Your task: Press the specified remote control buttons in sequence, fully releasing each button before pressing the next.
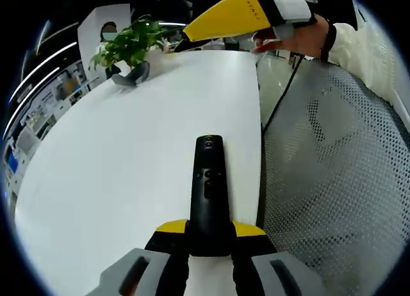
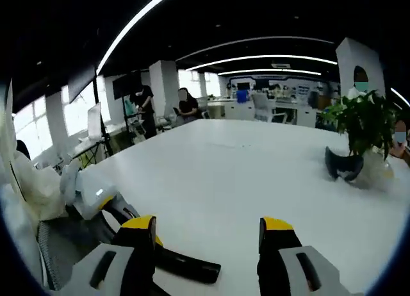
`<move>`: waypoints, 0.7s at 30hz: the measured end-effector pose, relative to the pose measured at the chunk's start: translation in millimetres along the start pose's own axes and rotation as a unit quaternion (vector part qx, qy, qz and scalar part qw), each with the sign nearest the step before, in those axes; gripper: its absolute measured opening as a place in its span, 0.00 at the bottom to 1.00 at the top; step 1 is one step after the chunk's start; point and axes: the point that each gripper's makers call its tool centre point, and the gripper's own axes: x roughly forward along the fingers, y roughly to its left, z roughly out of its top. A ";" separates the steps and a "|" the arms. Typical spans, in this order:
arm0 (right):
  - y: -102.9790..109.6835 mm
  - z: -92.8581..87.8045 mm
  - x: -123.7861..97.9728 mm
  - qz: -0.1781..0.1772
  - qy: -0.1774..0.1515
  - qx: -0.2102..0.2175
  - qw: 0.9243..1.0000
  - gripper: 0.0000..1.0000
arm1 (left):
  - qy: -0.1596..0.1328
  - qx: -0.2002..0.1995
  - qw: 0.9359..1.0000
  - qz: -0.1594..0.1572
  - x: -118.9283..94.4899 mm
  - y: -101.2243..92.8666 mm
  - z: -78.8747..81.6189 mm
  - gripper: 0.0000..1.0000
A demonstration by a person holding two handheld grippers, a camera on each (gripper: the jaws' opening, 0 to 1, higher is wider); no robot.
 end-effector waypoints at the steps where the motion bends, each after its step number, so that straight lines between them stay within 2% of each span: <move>1: -0.6 -2.5 0.9 -0.003 0.007 -0.001 1.000 0.69 | 0.002 0.001 1.000 0.001 -0.2 3.0 -0.3 0.23; 4: -2.1 -0.1 1.7 -0.012 0.001 -0.010 1.000 0.78 | 0.006 0.010 1.000 0.004 -1.2 15.2 -0.3 0.23; 9: -2.9 1.0 2.0 -0.013 -0.001 -0.009 1.000 0.82 | 0.015 0.022 1.000 0.009 -2.3 36.5 0.3 0.23; 21: -6.1 0.3 1.3 -0.016 0.000 -0.002 1.000 0.82 | 0.035 0.039 0.998 0.028 -3.6 99.2 5.7 0.23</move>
